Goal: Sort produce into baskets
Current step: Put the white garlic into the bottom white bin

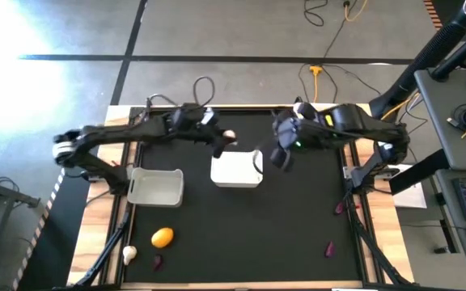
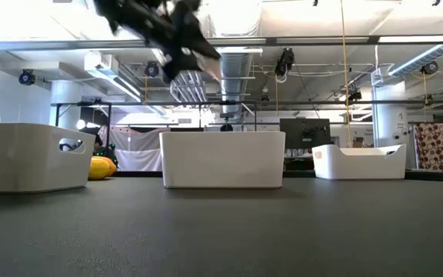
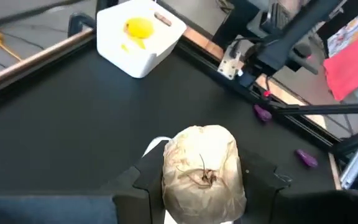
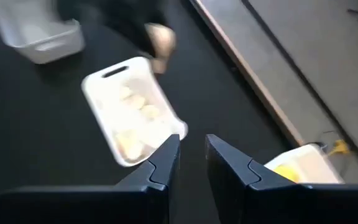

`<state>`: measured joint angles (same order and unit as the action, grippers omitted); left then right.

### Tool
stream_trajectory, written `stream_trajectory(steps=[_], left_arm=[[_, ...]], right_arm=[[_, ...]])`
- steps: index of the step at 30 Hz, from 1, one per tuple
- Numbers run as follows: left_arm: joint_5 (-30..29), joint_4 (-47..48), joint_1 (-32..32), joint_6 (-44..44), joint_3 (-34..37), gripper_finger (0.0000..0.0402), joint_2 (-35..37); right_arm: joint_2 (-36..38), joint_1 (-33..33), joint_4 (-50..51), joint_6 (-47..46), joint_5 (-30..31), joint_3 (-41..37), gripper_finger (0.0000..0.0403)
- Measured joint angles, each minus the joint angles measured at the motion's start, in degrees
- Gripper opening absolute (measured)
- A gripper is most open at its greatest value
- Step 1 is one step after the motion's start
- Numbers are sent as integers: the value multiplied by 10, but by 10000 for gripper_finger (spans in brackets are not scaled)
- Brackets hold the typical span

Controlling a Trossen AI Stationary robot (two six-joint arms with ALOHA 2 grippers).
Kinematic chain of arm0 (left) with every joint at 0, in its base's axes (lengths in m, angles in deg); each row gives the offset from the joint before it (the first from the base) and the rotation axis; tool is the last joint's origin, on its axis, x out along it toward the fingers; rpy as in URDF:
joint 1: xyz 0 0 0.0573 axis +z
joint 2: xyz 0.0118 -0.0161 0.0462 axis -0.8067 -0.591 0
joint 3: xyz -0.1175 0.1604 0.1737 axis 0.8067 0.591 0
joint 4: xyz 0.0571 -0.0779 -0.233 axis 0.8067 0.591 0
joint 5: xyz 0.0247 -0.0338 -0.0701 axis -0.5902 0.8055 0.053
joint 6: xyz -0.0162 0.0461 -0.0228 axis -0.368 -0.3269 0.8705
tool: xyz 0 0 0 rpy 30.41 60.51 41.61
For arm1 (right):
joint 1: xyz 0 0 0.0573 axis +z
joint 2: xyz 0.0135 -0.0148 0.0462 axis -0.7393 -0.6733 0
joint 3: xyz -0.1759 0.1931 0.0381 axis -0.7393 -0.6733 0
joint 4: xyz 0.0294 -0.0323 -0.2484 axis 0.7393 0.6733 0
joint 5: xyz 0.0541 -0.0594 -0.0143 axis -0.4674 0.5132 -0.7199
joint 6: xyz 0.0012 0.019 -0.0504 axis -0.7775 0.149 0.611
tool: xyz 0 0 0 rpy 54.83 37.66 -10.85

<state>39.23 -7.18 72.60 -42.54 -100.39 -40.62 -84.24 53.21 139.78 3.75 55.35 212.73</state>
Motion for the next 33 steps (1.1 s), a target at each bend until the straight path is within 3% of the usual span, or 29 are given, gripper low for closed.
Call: stream_trajectory(steps=[4,9,15,22,28,33], left_arm=[[48,-6,27,1,-19,121,-80],[88,-2,16,-1,-22,121,-138],[51,27,10,-3,-20,134,-173],[47,39,-2,7,-19,188,-209],[61,66,-22,9,-19,228,-209],[56,102,-44,13,-33,229,-138]], right_arm=[[25,46,0,-75,14,-30,64],[43,101,1,-161,62,-78,59],[50,127,1,-214,87,-131,59],[49,127,-2,-229,91,-157,59],[48,127,-4,-232,91,-169,59],[48,127,-5,-230,90,-172,59]])
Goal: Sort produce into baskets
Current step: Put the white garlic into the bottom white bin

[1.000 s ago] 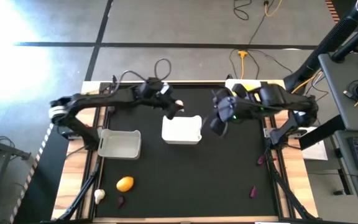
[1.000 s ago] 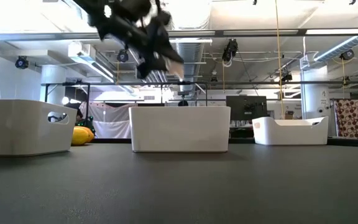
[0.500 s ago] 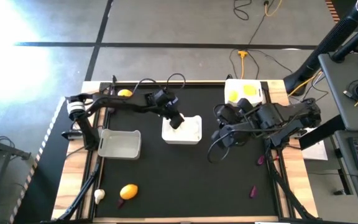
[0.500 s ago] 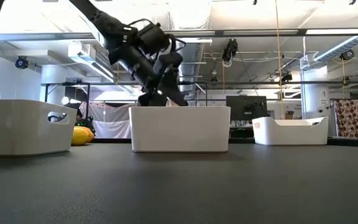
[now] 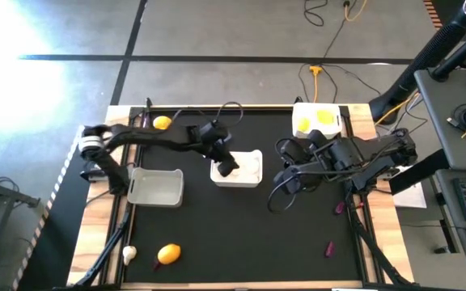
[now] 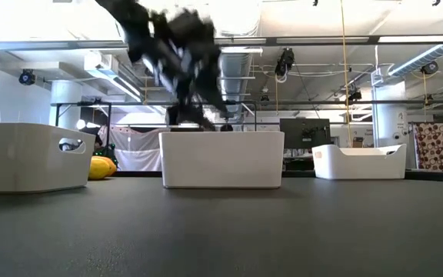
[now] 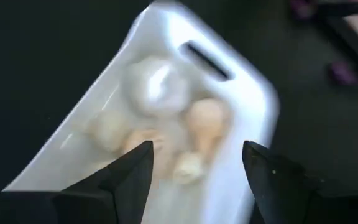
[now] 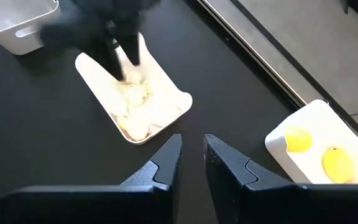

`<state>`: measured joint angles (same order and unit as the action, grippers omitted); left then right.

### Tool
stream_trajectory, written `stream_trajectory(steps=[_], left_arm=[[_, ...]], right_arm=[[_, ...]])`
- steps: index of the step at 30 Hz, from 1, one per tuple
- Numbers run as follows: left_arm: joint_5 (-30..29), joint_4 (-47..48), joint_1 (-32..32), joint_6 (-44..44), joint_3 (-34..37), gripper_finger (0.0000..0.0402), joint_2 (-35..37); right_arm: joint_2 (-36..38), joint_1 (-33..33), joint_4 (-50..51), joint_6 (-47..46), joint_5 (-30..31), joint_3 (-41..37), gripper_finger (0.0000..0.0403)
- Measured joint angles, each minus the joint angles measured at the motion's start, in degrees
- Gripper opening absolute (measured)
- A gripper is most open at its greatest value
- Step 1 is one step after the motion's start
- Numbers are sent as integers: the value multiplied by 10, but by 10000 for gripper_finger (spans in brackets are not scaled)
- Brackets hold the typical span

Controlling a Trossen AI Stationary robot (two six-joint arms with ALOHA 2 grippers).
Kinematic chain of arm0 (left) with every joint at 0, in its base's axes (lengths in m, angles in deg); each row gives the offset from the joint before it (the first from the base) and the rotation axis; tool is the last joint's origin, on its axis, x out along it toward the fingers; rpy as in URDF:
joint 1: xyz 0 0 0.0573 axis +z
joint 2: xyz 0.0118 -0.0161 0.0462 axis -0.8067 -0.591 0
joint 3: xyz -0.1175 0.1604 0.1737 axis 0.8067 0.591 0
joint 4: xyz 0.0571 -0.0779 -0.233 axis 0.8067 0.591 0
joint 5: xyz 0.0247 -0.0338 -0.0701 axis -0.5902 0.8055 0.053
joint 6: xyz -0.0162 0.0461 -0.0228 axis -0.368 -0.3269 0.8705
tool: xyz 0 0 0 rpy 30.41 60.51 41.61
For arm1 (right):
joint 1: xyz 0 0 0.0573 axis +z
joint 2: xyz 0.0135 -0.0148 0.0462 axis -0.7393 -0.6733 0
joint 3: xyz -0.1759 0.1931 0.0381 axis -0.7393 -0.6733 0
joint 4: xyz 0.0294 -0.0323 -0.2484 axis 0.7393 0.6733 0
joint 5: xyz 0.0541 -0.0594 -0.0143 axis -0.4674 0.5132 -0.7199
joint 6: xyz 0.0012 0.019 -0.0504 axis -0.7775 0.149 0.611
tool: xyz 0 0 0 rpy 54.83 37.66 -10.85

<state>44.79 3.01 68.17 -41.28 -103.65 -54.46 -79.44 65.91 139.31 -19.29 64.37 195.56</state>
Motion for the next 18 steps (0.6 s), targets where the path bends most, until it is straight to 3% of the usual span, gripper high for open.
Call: stream_trajectory(steps=[4,10,14,18], left_arm=[[-15,68,-43,-23,-15,222,81],[-110,279,-154,-11,-21,219,196],[-168,423,-261,148,-20,219,234],[-176,492,-395,357,-19,219,233]], right_arm=[[-1,0,-1,10,1,1,59],[-3,0,-9,72,26,-9,59],[-11,-7,-33,145,112,-10,59],[-21,-21,-86,216,228,-10,59]])
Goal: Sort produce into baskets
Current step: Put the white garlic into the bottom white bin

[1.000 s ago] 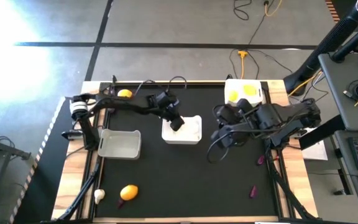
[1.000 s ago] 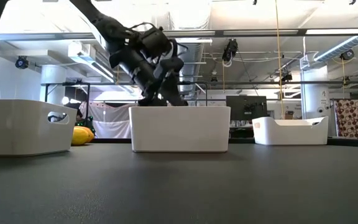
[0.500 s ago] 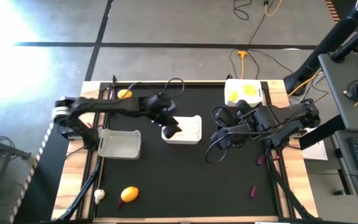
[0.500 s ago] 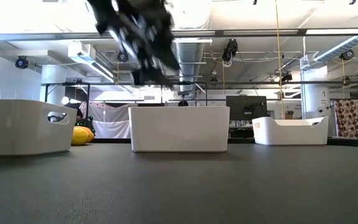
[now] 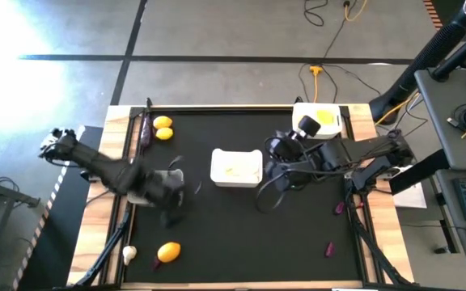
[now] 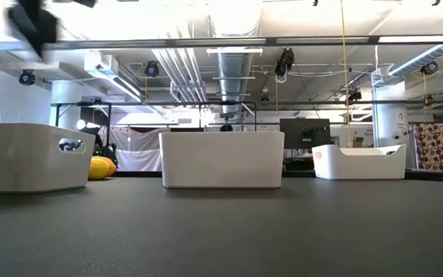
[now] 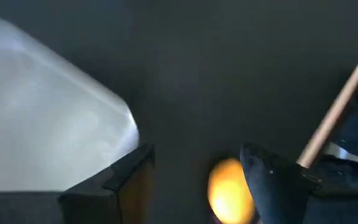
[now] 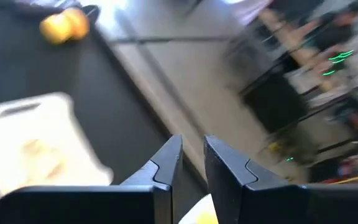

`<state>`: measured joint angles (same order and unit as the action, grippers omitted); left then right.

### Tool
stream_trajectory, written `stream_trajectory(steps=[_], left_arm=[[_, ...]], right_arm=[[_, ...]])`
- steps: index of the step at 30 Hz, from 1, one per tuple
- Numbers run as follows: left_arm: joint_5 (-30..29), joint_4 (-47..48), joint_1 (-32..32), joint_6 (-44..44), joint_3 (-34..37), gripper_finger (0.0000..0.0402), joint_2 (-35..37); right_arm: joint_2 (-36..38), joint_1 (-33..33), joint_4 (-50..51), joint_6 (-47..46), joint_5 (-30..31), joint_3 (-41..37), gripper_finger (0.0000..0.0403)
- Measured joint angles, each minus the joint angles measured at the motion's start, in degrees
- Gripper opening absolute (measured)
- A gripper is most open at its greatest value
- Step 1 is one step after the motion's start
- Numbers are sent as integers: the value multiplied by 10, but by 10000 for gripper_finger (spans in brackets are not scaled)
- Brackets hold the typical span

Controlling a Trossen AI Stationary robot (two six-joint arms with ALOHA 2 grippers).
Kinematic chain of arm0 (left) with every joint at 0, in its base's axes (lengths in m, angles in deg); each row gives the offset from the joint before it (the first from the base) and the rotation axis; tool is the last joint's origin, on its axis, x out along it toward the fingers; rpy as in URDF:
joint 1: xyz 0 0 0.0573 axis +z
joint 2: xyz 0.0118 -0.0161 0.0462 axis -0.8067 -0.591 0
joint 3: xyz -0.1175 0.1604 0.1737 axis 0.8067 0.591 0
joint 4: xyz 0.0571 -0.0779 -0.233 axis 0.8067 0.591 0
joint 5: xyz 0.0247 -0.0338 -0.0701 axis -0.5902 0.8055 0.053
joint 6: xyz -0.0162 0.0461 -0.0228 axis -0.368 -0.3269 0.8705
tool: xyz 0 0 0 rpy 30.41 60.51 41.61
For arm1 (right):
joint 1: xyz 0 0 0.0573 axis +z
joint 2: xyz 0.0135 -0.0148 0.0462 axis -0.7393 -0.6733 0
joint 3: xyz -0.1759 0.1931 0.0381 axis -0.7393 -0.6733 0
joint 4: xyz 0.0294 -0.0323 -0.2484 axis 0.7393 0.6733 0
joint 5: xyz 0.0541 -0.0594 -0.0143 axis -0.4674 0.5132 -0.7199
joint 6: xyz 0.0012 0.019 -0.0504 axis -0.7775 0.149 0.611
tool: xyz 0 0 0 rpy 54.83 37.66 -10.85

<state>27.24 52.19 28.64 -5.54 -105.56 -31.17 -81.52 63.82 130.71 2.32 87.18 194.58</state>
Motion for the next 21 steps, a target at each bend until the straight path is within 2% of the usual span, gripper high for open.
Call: stream_trajectory(steps=[3,6,9,16,21], left_arm=[[0,12,-98,137,0,219,-20],[12,40,-170,263,0,223,-54],[70,40,-209,312,0,239,-93],[210,53,-250,275,0,307,-190],[302,46,-252,178,0,330,-251]], right_arm=[[-7,-12,-39,34,42,0,59],[-15,-24,-61,100,16,0,59],[-27,-32,-77,128,-19,0,59],[-61,-37,-85,150,-54,0,59],[-81,-37,-90,113,-54,0,59]])
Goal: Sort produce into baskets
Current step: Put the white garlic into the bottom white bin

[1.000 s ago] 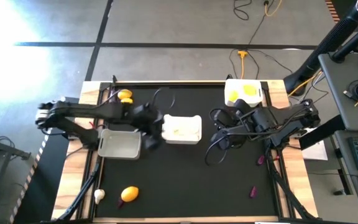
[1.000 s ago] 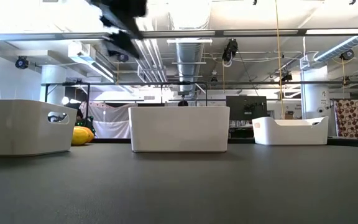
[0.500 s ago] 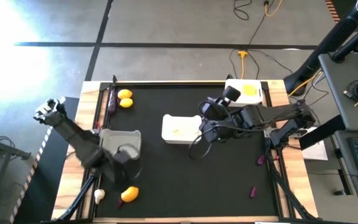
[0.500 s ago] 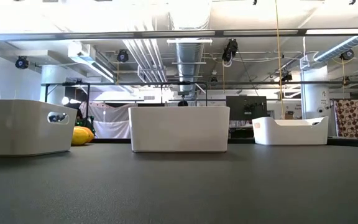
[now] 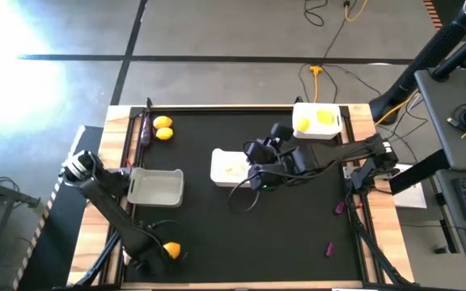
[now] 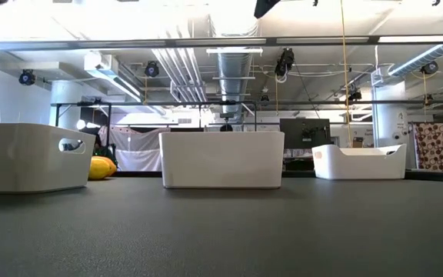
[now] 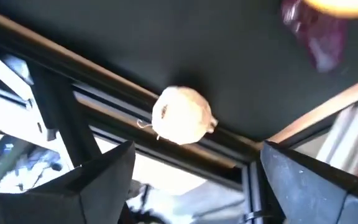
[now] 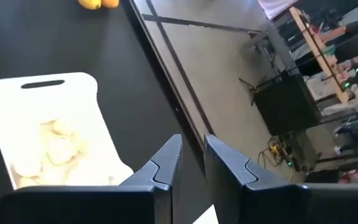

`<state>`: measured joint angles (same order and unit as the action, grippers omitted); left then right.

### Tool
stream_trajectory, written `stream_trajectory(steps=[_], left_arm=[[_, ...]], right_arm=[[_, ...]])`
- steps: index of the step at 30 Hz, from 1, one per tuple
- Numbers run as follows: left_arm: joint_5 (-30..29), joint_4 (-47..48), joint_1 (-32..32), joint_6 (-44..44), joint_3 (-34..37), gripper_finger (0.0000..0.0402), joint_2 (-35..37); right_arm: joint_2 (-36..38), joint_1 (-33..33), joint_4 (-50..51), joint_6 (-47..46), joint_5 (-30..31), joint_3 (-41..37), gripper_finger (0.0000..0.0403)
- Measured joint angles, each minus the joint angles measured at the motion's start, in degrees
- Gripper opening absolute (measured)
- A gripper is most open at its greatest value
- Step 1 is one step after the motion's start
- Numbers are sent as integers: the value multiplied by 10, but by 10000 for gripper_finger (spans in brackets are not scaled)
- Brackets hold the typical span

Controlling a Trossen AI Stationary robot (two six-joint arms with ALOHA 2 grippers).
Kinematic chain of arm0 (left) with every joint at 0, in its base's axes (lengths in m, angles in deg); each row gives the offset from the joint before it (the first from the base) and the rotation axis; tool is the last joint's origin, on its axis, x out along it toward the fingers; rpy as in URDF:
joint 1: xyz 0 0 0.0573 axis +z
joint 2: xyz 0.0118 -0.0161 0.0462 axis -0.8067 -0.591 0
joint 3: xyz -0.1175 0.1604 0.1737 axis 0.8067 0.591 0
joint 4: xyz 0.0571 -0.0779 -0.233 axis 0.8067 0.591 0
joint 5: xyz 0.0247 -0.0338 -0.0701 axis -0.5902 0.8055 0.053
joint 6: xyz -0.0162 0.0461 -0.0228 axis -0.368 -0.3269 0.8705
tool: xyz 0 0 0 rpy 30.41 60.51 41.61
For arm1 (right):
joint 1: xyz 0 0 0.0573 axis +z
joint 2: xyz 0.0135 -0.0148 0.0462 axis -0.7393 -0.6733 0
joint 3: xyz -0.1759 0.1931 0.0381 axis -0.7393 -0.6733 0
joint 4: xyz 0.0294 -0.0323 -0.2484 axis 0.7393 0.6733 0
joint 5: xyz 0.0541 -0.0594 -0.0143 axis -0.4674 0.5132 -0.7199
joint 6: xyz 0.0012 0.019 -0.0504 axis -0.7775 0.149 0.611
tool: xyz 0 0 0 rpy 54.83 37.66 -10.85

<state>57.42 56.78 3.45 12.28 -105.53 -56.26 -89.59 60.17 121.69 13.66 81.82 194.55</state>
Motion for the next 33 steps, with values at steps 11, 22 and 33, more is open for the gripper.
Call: stream_trajectory(steps=[11,22,33], left_arm=[[46,-32,-26,-71,22,331,-56],[36,-233,-36,33,133,331,-27],[77,-236,-37,52,140,331,-30]], right_arm=[[-12,0,-38,-64,-101,0,59],[-11,0,-83,-60,-132,0,59],[-11,-17,-115,42,-130,1,59]])
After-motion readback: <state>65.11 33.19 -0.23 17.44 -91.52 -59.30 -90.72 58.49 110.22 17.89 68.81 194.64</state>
